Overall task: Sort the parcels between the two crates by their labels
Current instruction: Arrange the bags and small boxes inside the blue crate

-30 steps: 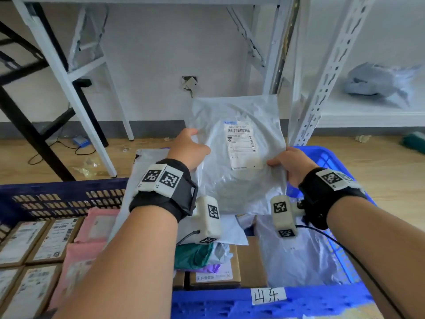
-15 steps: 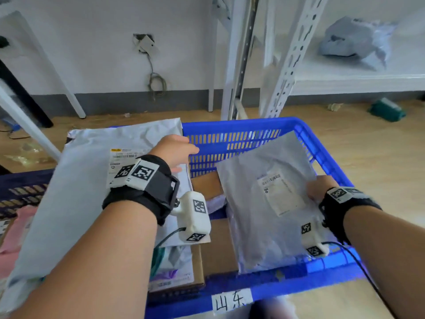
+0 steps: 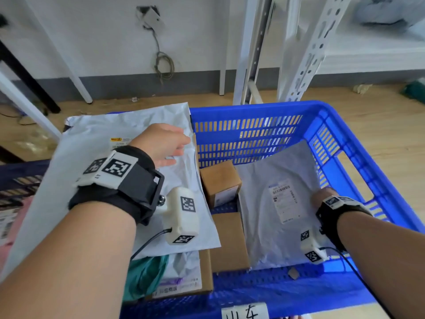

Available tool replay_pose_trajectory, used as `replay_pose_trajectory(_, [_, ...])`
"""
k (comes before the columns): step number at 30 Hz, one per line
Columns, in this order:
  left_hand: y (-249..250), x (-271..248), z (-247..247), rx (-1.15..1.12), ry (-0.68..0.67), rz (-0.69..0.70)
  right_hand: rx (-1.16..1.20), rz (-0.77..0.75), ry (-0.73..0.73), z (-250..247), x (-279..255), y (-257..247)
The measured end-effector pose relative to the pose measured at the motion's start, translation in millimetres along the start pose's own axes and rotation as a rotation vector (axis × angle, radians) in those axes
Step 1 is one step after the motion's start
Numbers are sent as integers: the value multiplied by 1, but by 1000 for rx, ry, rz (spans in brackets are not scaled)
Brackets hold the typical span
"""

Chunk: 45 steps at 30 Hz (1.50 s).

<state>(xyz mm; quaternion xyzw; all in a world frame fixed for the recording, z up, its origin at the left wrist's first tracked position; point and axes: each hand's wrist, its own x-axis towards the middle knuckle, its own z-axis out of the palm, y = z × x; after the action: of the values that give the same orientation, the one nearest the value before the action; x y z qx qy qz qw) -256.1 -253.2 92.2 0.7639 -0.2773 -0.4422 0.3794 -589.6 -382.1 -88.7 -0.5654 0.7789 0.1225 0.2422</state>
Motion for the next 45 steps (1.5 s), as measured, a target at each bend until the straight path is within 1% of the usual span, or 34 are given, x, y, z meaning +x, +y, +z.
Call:
replay_pose_trajectory(1, [0, 0, 0, 5, 1, 0, -6, 6, 21, 3, 1, -2])
replay_pose_trajectory(3, [-1, -1, 0, 13, 1, 2, 128, 45, 115, 2, 1, -8])
replay_pose_trajectory(5, [-1, -2, 0, 13, 0, 7, 157, -3, 212, -4, -2, -15])
replay_pose_trajectory(6, [-1, -3, 0, 11, -2, 7, 144, -33, 225, -7, -5, -17])
replay_pose_trajectory(9, [0, -7, -2, 8, -2, 12, 48, -116, 150, -15, -15, -30])
replay_pose_trajectory(12, [3, -15, -11, -8, 22, 21, 35, -204, 92, -26, -29, -51])
replay_pose_trajectory(14, [4, -21, -21, 15, 50, 40, 111, -261, 63, -36, -45, -70])
replay_pose_trajectory(16, [4, -27, -33, 57, 106, 67, 213, -324, 44, -47, -65, -92])
replay_pose_trajectory(20, [4, -39, -61, 257, 233, 124, 343, -478, -30, -61, -111, -131])
replay_pose_trajectory(21, [1, -41, -68, 306, 261, 116, 379, -502, -52, -62, -122, -139])
replay_pose_trajectory(23, [-6, -46, -83, 401, 307, 56, 489, -527, -123, -58, -143, -156])
replay_pose_trajectory(25, [-18, -46, -98, 458, 363, -31, 613, -501, -265, -49, -162, -170])
replay_pose_trajectory(26, [-24, -48, -104, 449, 382, -80, 653, -482, -353, -45, -171, -176])
replay_pose_trajectory(28, [-32, -53, -114, 470, 371, -154, 711, -479, -515, -37, -188, -187])
replay_pose_trajectory(30, [-39, -55, -121, 508, 362, -192, 766, -502, -579, -33, -198, -196])
replay_pose_trajectory(34, [-35, -59, -130, 567, 348, -186, 823, -504, -520, -33, -207, -205])
replay_pose_trajectory(37, [-31, -55, -132, 578, 337, -185, 879, -481, -531, -36, -207, -208])
replay_pose_trajectory(39, [-29, -55, -130, 592, 328, -188, 878, -496, -544, -38, -209, -208])
replay_pose_trajectory(41, [-27, -55, -127, 623, 315, -179, 830, -521, -498, -38, -212, -211])
replay_pose_trajectory(42, [-26, -55, -126, 663, 307, -166, 799, -537, -472, -34, -206, -213])
replay_pose_trajectory(43, [-24, -55, -126, 702, 294, -155, 784, -559, -454, -27, -188, -218])
replay_pose_trajectory(44, [-23, -53, -125, 713, 300, -135, 780, -577, -451, -23, -177, -224])
replay_pose_trajectory(45, [-22, -51, -126, 674, 305, -119, 770, -587, -436, -23, -174, -227])
